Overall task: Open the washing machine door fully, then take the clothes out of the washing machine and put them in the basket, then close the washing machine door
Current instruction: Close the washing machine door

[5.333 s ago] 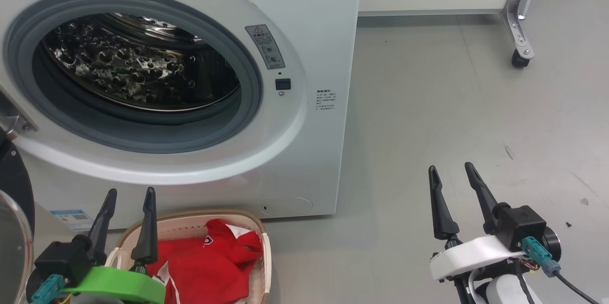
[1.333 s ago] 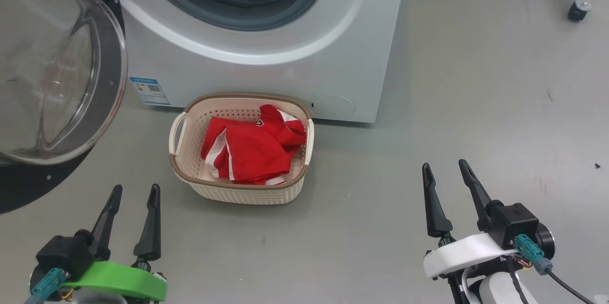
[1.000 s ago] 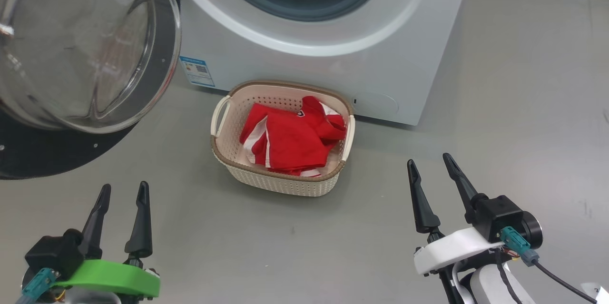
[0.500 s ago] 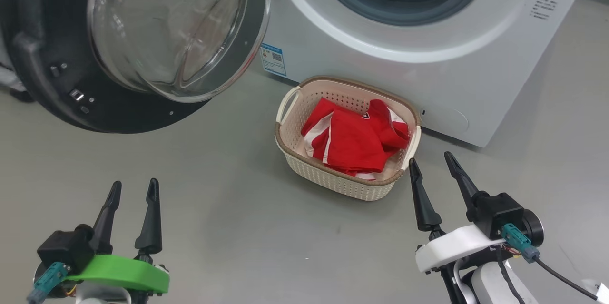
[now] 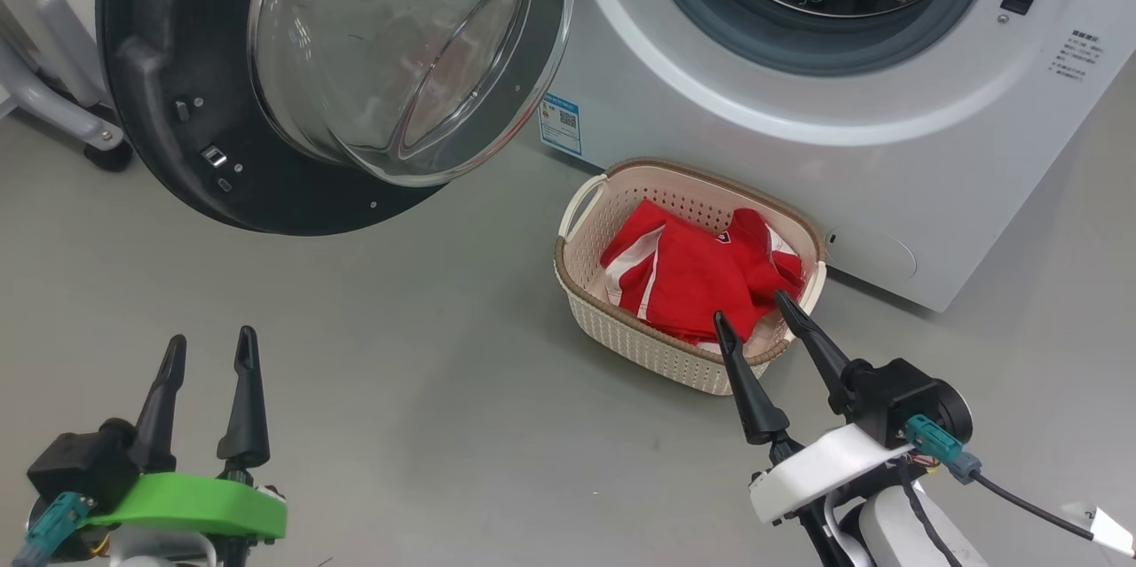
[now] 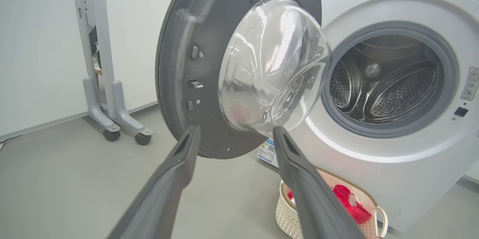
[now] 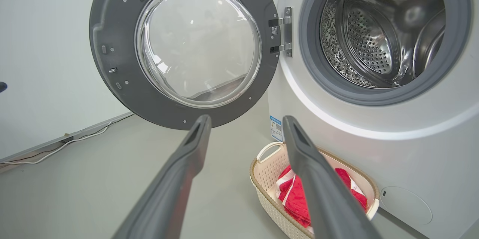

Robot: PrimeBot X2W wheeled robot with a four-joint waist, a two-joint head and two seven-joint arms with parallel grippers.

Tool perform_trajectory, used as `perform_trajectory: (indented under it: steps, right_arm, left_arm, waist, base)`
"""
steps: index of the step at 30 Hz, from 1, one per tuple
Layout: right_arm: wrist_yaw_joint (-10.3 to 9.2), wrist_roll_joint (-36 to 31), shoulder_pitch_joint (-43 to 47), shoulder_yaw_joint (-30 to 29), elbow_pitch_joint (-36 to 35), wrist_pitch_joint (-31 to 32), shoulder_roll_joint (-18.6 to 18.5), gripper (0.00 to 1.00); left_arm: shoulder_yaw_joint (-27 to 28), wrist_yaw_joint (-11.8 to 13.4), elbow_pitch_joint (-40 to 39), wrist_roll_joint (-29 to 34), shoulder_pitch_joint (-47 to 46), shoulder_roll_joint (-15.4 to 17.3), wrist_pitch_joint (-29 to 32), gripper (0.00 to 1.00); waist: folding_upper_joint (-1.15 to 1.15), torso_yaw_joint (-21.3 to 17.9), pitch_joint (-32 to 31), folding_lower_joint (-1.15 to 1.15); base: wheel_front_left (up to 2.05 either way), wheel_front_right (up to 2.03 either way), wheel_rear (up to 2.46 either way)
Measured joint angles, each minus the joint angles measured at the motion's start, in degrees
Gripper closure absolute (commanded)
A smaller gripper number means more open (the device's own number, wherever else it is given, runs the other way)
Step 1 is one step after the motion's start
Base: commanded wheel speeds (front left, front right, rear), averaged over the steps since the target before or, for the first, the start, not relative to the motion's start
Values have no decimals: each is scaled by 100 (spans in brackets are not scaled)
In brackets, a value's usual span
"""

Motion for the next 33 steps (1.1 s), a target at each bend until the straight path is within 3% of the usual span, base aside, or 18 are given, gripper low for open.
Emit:
perform_trajectory:
  steps: [33]
  right_arm:
    - [36,144,-174,119,187,0,-2,0]
  left_arm:
    - [136,0,-132,119,142,-66,0,0]
  waist:
    - [0,5,-40,0]
  base:
    - [0,0,0]
